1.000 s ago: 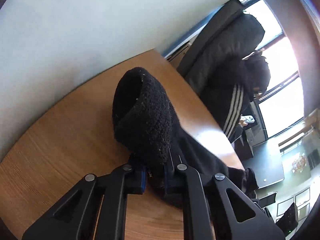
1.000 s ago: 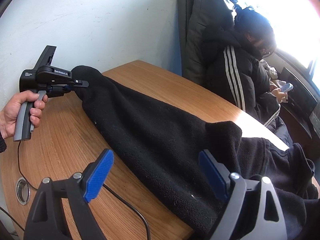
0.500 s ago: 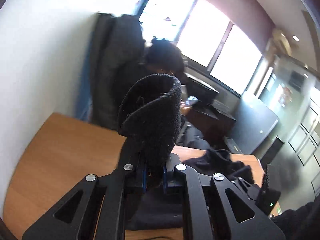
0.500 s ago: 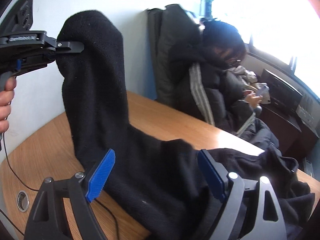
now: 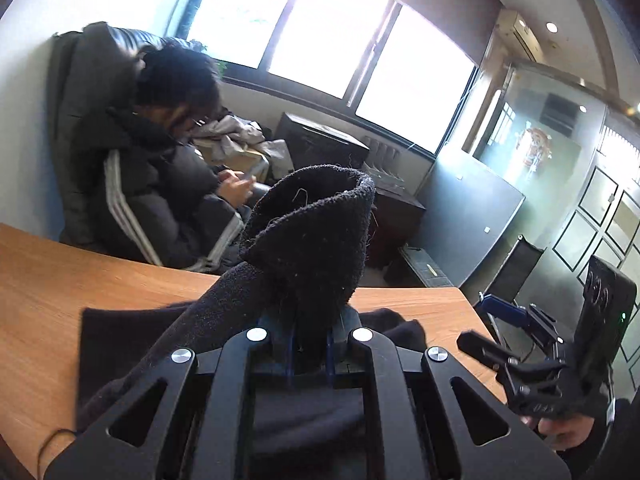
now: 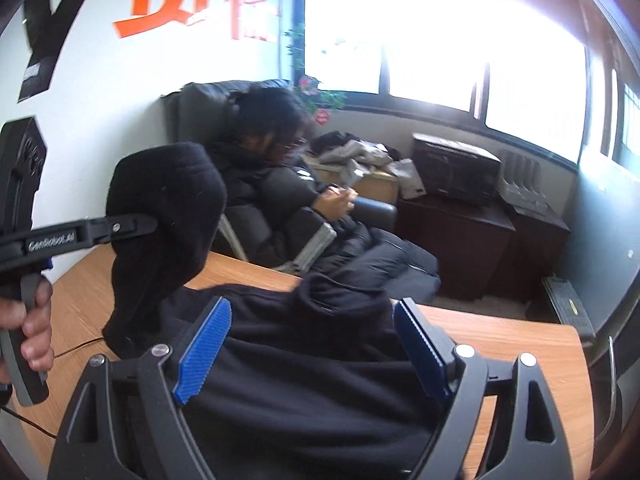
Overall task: Fold clothes
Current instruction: 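Lift the hem and fold it toward the collar with the left gripper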
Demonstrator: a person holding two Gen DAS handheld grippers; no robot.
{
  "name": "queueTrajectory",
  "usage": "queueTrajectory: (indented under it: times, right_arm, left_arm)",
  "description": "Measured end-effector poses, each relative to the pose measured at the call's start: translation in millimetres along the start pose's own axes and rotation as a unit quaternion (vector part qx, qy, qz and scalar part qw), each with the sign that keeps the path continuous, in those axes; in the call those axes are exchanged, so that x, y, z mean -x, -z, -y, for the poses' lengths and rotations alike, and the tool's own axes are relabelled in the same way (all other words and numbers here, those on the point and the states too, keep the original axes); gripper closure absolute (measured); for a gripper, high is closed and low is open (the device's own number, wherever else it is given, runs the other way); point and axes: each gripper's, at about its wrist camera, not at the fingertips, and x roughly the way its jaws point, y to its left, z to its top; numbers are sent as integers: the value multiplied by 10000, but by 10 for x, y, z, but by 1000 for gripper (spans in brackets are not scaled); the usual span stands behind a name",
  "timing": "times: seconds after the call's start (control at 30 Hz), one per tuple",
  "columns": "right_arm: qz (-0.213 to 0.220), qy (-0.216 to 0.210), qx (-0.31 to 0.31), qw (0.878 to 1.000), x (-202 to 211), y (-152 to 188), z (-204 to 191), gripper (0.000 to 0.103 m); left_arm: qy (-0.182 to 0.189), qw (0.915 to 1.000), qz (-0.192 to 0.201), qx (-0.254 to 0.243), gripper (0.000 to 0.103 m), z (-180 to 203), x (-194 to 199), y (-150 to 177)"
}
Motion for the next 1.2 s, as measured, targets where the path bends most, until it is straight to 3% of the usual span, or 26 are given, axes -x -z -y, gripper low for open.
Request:
queueTrajectory:
  times: [0.13, 0.33, 0.47, 0.63, 0.73, 0.8, 0.97, 1.03, 1.2]
  right_arm:
    - [-193, 221, -246, 9993, 28, 208, 833, 15]
    - [-122, 270, -324, 9990, 328, 466, 1530, 15]
    - [-162, 104, -451, 9988, 411, 498, 1866, 15]
    - [-329, 106, -1006, 9943, 359, 658, 2287, 15]
    - [-457, 89, -1125, 9926, 279, 785, 2325, 15]
    - [-557, 53, -1207, 9911, 209, 866, 2329, 15]
    - [-887, -153, -1262, 9879, -31, 922, 2173, 11]
    - [-1045, -278, -1323, 9853, -151, 942, 2104, 10]
    - [-1439, -590, -1475, 9768, -452, 993, 1933, 9]
  left_arm:
    - [10, 9998, -181, -29, 94, 672, -410, 316]
    - [143, 9986, -399, -331, 94, 1647, -930, 641]
    - [137, 9970, -631, -436, 94, 2041, -1253, 843]
    - [44, 9935, -972, -598, 92, 2233, -1665, 1081]
    - [-237, 9886, -1325, -678, 71, 2244, -1819, 1263]
    - [-416, 9883, -1308, -661, 32, 2202, -1759, 1351]
    - [-1074, 9874, -761, -877, 10, 1892, -1184, 1326]
    - [-1302, 9854, -668, -875, 9, 1655, -964, 1256]
    - [-2225, 9690, -783, -729, 3, 572, -730, 1056]
